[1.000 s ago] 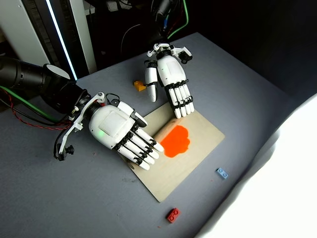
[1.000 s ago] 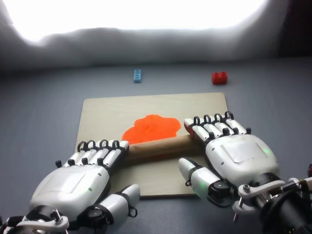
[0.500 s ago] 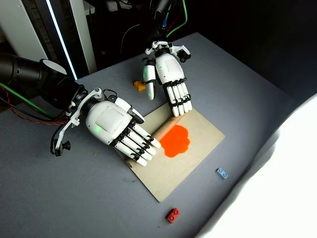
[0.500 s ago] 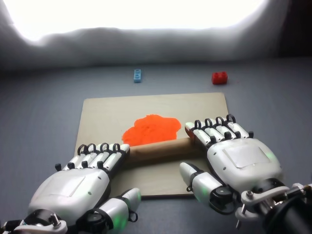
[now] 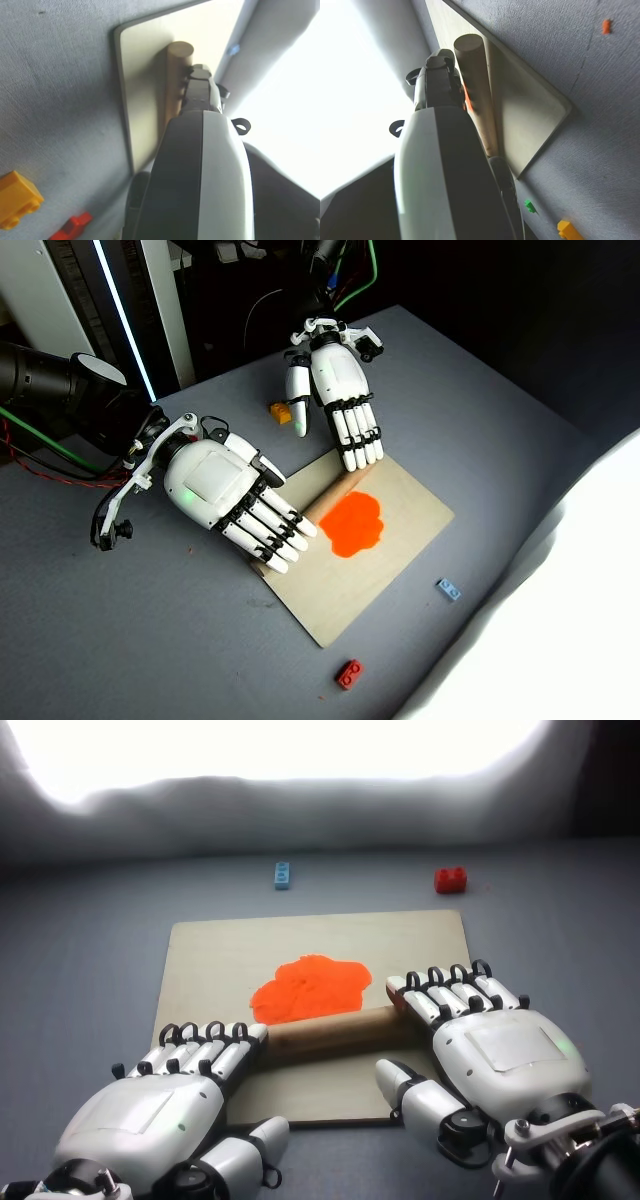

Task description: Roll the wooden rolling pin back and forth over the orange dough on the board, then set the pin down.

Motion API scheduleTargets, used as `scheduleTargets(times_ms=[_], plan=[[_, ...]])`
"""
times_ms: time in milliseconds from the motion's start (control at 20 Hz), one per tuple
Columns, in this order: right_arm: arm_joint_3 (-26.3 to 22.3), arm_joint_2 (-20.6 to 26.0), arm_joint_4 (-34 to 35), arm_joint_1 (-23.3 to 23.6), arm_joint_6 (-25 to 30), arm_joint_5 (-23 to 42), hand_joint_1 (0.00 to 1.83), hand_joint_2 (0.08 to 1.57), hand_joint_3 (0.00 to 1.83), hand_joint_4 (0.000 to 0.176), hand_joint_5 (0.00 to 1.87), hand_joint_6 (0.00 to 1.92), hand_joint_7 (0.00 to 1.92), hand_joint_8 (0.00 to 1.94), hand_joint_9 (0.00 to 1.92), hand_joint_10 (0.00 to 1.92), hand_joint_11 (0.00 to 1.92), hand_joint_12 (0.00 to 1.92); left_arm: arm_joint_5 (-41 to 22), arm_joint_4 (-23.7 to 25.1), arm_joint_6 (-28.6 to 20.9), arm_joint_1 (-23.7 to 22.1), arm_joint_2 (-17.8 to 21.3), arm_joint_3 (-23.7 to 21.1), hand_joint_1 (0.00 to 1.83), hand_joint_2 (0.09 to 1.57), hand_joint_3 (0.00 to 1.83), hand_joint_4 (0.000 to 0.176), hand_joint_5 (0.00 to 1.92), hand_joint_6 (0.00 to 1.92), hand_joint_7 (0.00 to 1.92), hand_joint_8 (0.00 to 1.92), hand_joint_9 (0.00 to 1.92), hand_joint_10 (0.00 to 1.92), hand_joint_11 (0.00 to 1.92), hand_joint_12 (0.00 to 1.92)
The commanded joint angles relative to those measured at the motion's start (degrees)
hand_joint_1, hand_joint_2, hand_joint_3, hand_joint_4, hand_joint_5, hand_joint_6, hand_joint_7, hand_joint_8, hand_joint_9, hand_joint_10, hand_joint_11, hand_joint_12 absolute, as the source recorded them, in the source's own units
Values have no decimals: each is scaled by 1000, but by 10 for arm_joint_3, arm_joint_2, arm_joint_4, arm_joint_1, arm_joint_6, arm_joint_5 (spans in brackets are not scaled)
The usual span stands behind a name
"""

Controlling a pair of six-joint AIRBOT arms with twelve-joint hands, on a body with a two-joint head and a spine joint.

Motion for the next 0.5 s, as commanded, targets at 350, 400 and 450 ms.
scheduleTargets(times_ms=[350,400,450], plan=[[19,-5,-44,4,1,-41,0,1571,10,0,135,2,140,2,113,2,0,252,-23,39,-3,9,13,-12,0,1571,19,0,22,7,28,5,0,0,0,0],[22,-6,-44,4,1,-41,0,1571,10,0,135,2,140,2,113,2,0,252,-23,42,-3,9,14,-12,0,1571,19,0,22,7,28,5,0,0,0,0],[25,-7,-44,4,0,-41,0,1571,10,0,141,4,150,5,120,5,0,259,-23,44,-3,9,15,-13,0,1570,18,0,19,5,23,2,0,0,0,0]])
